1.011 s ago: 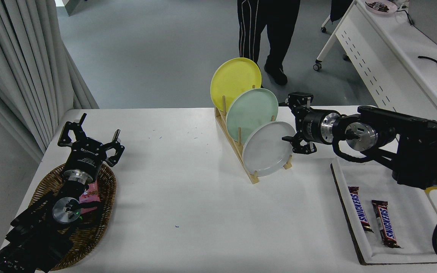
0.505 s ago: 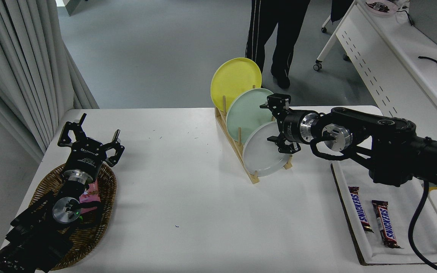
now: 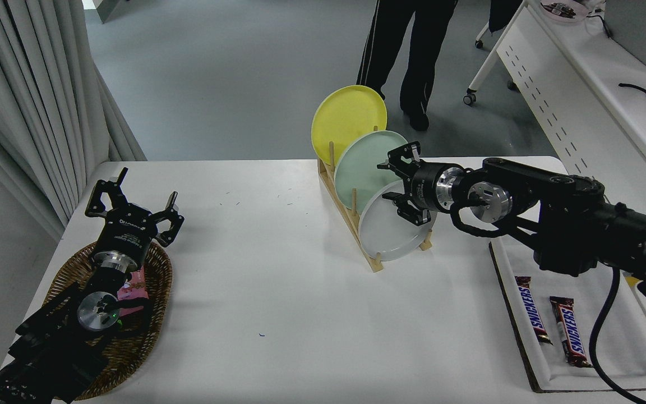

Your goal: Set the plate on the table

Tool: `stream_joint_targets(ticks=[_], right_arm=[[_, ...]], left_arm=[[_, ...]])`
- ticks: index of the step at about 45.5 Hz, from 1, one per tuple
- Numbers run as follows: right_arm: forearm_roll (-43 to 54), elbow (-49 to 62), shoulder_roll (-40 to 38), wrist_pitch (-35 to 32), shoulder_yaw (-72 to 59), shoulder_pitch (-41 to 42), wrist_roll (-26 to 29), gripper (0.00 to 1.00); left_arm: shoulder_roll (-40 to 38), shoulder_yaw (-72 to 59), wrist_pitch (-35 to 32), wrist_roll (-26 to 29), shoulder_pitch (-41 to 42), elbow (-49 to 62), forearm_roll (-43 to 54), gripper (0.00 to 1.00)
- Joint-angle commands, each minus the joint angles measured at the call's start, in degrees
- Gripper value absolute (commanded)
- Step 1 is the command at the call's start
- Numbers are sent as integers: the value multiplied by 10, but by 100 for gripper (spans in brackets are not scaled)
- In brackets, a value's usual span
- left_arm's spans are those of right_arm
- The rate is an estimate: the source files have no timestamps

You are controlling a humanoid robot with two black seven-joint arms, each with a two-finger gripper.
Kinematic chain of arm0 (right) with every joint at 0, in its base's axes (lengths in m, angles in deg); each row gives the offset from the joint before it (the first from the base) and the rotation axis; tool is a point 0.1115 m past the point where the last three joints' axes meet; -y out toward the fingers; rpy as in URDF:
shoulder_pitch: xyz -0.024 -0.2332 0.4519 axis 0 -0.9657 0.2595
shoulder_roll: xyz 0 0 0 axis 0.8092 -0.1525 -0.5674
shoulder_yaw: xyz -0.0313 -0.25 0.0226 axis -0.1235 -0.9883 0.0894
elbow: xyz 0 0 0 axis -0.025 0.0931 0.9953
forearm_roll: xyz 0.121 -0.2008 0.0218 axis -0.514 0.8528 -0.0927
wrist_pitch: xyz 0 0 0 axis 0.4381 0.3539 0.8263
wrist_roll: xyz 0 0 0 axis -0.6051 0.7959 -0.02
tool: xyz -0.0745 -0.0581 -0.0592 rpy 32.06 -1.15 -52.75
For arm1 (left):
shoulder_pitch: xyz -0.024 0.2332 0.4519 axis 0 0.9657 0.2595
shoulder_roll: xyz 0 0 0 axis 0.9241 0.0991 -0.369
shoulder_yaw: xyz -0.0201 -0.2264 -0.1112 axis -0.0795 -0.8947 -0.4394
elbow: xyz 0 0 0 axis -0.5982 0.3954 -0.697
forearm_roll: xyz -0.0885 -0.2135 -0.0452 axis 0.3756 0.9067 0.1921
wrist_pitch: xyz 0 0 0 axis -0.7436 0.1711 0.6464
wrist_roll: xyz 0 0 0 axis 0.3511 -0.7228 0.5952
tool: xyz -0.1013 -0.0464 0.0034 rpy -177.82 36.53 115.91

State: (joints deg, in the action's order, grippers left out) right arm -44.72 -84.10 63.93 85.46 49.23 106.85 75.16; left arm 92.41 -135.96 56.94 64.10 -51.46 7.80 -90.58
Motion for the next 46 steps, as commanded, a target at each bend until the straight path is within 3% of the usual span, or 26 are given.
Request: stream_joint_targets(ticks=[1, 10, 46], right_arm=[[-6, -2, 0, 3, 0, 0, 2, 50], [-6, -3, -3, 4, 1, 2, 15, 40], [-6, -5, -17, -2, 2, 7, 36, 27]], left_arm=[[0, 0, 0, 0, 0, 0, 0, 100], [0, 0, 0, 0, 0, 0, 0, 100], [0, 0, 0, 0, 0, 0, 0, 100]])
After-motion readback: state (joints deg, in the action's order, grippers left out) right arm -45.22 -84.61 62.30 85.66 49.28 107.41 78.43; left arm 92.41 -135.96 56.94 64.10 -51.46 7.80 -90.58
